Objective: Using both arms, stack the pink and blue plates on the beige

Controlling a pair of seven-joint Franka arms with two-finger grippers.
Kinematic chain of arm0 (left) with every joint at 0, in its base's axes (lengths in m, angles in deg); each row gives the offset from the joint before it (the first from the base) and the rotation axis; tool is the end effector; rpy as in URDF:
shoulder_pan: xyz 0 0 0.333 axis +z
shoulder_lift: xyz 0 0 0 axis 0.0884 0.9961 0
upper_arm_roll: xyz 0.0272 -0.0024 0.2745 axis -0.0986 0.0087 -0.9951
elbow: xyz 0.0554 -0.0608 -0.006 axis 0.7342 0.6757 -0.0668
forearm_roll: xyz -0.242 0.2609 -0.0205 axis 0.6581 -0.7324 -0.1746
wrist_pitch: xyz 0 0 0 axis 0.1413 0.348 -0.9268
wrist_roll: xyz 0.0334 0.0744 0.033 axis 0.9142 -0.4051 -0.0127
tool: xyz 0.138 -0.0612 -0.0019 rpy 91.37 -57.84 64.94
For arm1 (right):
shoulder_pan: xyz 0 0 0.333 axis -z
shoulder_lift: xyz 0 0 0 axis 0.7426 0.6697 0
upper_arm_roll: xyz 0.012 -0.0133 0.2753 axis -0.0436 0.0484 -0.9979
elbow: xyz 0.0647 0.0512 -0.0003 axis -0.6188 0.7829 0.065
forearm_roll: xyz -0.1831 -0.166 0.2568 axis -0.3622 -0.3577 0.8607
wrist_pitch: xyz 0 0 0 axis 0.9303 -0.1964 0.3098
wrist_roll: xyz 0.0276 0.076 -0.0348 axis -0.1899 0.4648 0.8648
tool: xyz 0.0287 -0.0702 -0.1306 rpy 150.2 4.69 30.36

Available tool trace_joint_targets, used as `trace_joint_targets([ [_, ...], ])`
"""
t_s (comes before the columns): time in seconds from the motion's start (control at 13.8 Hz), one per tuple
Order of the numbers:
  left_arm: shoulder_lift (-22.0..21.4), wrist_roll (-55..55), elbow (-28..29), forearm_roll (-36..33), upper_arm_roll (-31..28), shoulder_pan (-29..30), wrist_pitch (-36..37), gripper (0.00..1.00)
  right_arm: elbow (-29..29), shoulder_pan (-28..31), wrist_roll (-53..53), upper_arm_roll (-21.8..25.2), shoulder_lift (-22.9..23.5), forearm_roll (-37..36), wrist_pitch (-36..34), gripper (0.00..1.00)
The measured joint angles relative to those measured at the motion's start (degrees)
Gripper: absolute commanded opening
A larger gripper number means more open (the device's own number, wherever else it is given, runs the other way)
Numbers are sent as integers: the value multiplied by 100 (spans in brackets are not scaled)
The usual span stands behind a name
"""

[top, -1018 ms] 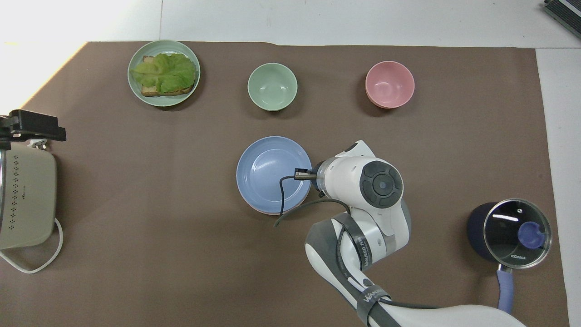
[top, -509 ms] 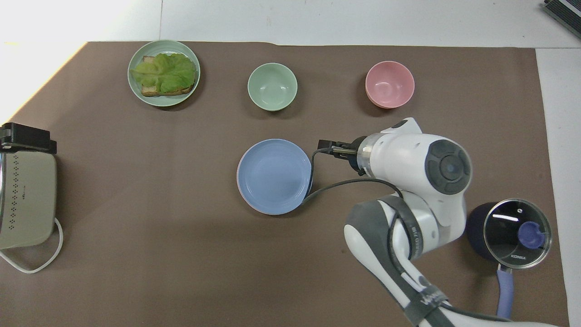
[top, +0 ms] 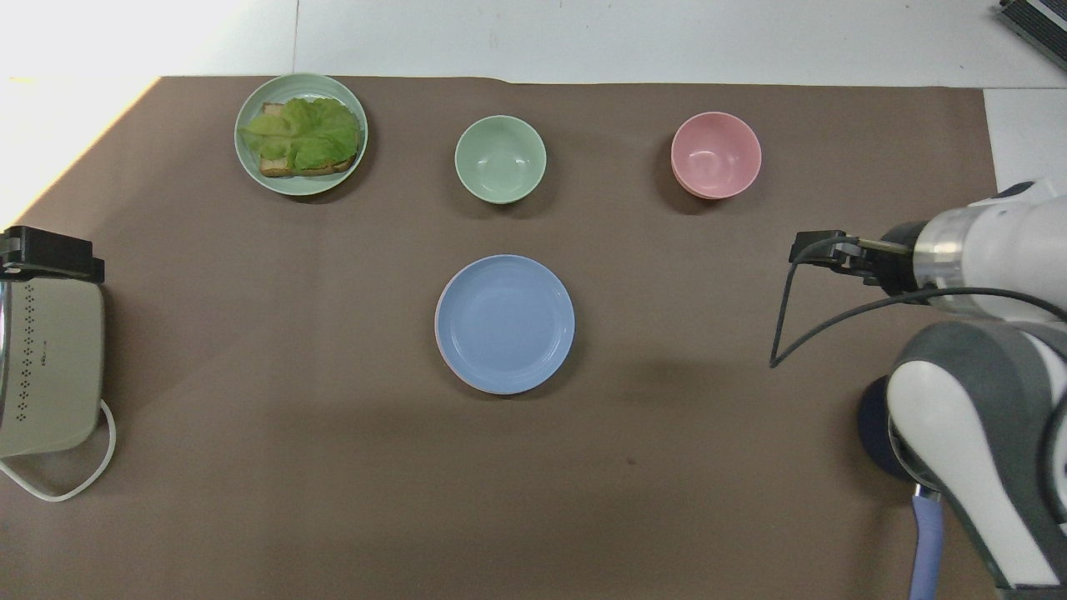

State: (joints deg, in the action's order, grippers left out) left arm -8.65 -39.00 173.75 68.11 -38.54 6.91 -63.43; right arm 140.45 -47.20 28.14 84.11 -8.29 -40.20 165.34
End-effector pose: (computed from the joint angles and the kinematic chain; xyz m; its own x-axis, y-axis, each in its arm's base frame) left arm 0.5035 -0.0236 0.5684 0.9989 0.0193 0.0426 0.0181 -0.9994 0.0292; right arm 0.5300 0.0215 0.4705 0.9538 -0.2574 0.1550 -0.2410 -0.9635 -0.1169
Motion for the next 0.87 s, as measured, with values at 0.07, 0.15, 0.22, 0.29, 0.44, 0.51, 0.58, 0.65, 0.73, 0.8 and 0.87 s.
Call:
trace_joint_targets([
  [0.07, 0, 1, 0, 0, 1, 0, 0, 100, -295, 152, 172, 2, 1, -143, -380, 100],
  [0.15, 0, 2, 0, 0, 1, 0, 0, 100, -534, 239, 269, 1, 1, -234, -696, 100],
  [0.22, 0, 3, 0, 0, 1, 0, 1, 100, -747, 280, 308, 1, 2, -284, -1022, 100],
  [0.29, 0, 3, 0, 0, 1, 0, 1, 100, -948, 286, 318, 0, 4, -318, -1368, 100],
  [0.44, 0, 3, 0, -1, 1, 0, 1, 100, -1312, 280, 318, -24, 24, -371, -1976, 100],
  [0.51, 0, 4, 0, -1, 1, 0, 1, 100, -1524, 261, 318, -34, 59, -430, -2323, 100],
  [0.58, 0, 4, 0, -1, 1, 0, 1, 100, -1746, 250, 318, -56, 126, -527, -2666, 100],
  [0.65, 0, 5, 0, -1, 1, 0, 1, 100, -1957, 247, 318, -77, 206, -603, -2883, 100],
  [0.73, 0, 5, 0, -1, 1, 0, 1, 100, -2112, 247, 318, -83, 280, -617, -3003, 100],
  [0.8, 0, 5, 0, -1, 1, 0, 2, 100, -2200, 250, 318, -83, 339, -618, -3039, 100],
  [0.87, 0, 5, 0, -1, 1, 0, 2, 100, -2243, 252, 318, -82, 385, -618, -3039, 100],
])
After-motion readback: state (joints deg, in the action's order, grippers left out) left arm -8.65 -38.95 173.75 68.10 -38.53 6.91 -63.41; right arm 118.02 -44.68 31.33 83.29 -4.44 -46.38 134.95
